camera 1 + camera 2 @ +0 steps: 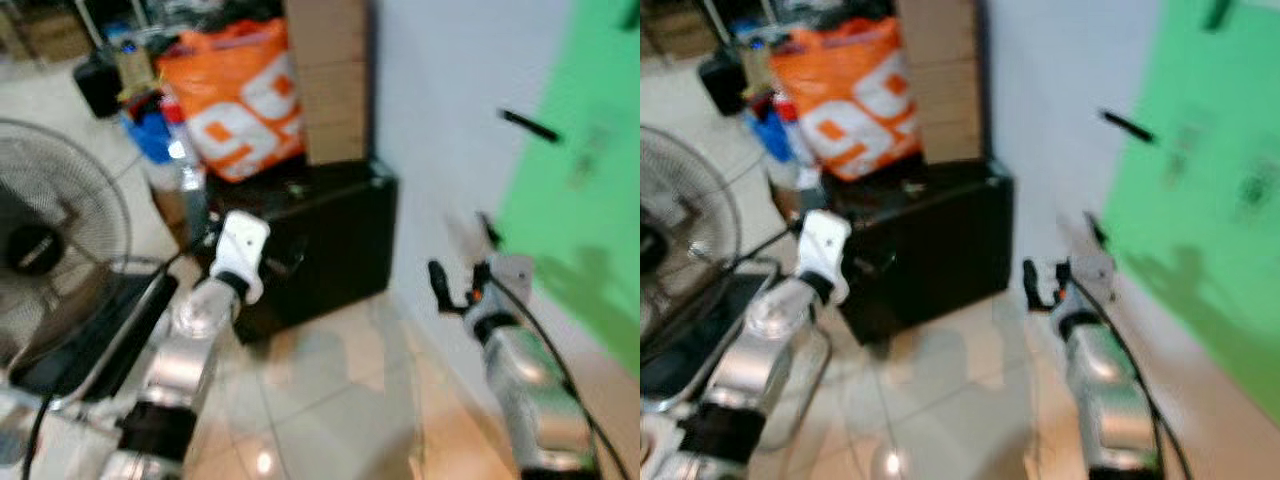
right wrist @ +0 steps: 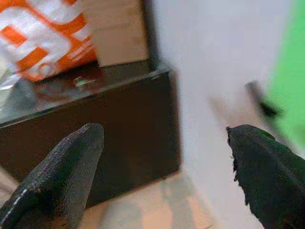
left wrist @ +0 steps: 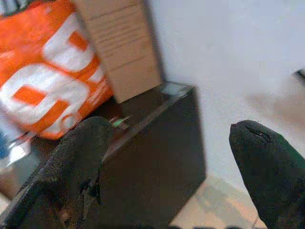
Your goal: Hang keys on a hook
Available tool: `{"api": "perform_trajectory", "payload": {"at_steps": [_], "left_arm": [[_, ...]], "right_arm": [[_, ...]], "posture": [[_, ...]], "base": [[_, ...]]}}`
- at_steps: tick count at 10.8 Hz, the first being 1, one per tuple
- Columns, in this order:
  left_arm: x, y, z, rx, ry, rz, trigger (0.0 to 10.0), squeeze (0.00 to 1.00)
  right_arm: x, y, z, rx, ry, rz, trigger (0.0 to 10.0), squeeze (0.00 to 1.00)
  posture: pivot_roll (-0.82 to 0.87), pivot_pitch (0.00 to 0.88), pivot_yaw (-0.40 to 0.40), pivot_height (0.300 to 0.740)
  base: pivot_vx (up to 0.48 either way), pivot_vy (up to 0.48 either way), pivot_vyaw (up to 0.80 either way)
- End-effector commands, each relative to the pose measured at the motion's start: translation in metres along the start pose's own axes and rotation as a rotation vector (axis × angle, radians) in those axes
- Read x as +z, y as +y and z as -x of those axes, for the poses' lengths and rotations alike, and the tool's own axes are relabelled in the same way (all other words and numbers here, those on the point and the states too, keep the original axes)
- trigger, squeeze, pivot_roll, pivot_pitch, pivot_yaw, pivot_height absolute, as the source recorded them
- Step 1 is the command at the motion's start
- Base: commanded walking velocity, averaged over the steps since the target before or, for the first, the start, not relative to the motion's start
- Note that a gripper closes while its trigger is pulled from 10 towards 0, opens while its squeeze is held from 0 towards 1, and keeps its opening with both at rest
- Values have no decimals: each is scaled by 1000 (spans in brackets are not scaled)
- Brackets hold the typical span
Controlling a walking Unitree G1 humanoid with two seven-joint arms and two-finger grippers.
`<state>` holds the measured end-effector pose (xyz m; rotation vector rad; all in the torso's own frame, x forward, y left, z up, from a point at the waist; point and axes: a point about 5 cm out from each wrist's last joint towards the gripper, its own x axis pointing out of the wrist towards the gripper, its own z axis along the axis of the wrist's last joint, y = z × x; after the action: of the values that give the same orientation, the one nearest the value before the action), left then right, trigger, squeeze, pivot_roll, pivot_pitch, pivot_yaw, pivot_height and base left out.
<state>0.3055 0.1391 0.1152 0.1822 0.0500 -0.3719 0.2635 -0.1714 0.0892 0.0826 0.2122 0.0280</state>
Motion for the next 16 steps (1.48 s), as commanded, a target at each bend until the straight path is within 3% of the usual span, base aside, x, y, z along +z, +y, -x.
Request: {"api": "perform_trajectory", "payload": {"at_steps": [1,12,16], "left_arm": [[1,3,-1,6,1,3,10000,0],[3,6,-7,14,-13,4,10000,0],[3,2,-8,4,-21,6,10000,0]], "right_arm": [[1,0,1,2,-1,9,10000,1000],[5,-1,-3,30,-6,44,10000,1000],[4,0,-4,32,0,58,10000,1000]], "posture": [[-202,0,119,740],[-214,0,112,740],[-202,0,105,740]], "base": [[319,0,0],[316,0,0],[314,0,600]]}}
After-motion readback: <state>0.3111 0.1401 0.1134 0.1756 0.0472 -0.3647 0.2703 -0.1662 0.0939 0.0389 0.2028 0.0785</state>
